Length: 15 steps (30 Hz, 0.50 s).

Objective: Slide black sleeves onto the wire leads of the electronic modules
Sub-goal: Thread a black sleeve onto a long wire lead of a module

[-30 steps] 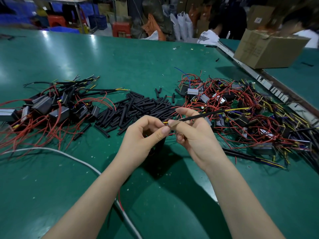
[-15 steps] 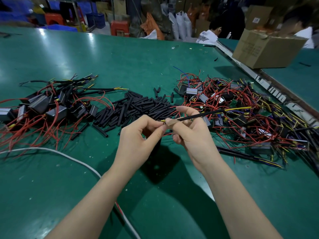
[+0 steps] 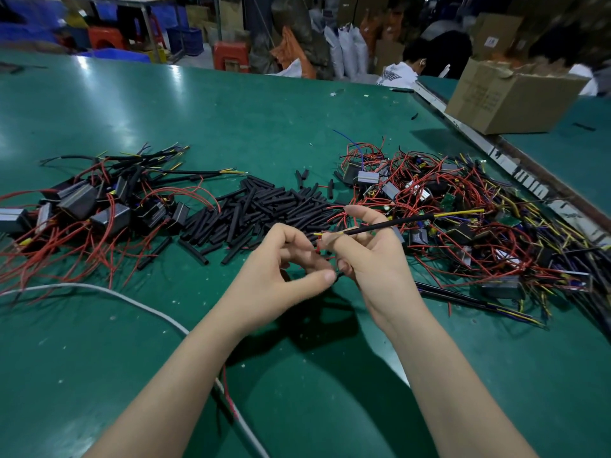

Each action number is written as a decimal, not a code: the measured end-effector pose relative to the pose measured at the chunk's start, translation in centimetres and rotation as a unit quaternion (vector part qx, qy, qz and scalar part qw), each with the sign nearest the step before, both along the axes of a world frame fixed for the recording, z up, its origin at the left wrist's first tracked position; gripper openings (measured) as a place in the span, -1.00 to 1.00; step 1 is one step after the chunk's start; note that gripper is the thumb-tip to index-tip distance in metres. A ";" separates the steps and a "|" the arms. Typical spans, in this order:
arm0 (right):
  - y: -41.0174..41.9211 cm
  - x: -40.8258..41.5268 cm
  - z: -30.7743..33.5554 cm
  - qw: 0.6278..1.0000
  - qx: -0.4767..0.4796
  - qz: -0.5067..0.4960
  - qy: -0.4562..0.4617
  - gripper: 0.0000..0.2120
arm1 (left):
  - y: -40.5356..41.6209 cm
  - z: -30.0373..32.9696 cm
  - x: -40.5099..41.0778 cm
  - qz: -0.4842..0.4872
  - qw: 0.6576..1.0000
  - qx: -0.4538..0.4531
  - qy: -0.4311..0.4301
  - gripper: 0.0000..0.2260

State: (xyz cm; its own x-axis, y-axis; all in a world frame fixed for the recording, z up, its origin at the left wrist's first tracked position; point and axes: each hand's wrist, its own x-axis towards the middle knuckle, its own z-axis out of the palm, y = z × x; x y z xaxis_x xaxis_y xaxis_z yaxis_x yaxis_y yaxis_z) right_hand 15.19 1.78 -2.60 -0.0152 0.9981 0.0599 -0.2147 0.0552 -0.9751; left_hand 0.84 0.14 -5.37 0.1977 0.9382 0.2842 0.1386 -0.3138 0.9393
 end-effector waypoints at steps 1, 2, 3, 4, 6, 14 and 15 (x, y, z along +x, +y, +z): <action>0.0 0.1 0.1 1.000 -0.004 -0.005 0.000 -0.62 | -0.1 -0.1 0.1 0.003 1.000 0.010 0.020 -0.71; 0.0 0.1 0.1 1.000 -0.010 -0.008 0.004 -0.62 | 0.0 -0.2 0.2 0.009 0.999 0.014 0.028 -0.74; 0.0 0.2 0.2 1.000 -0.016 -0.009 0.013 -0.63 | 0.0 -0.3 0.3 0.014 0.999 0.016 0.026 -0.78; 0.1 0.3 0.2 1.000 -0.021 -0.010 0.021 -0.63 | 0.1 -0.3 0.3 0.017 0.999 0.021 0.025 -0.83; 0.1 0.3 0.3 0.999 -0.028 -0.015 0.026 -0.65 | 0.1 -0.2 0.3 0.006 0.998 0.042 0.035 -0.83; 0.2 0.5 0.4 0.996 -0.056 -0.006 0.064 -0.71 | 0.1 -0.3 0.8 -0.023 0.977 0.131 0.166 -0.85; 0.2 0.4 0.4 0.995 -0.058 -0.001 0.075 -0.73 | 0.2 -0.4 0.8 -0.020 0.974 0.136 0.179 -0.81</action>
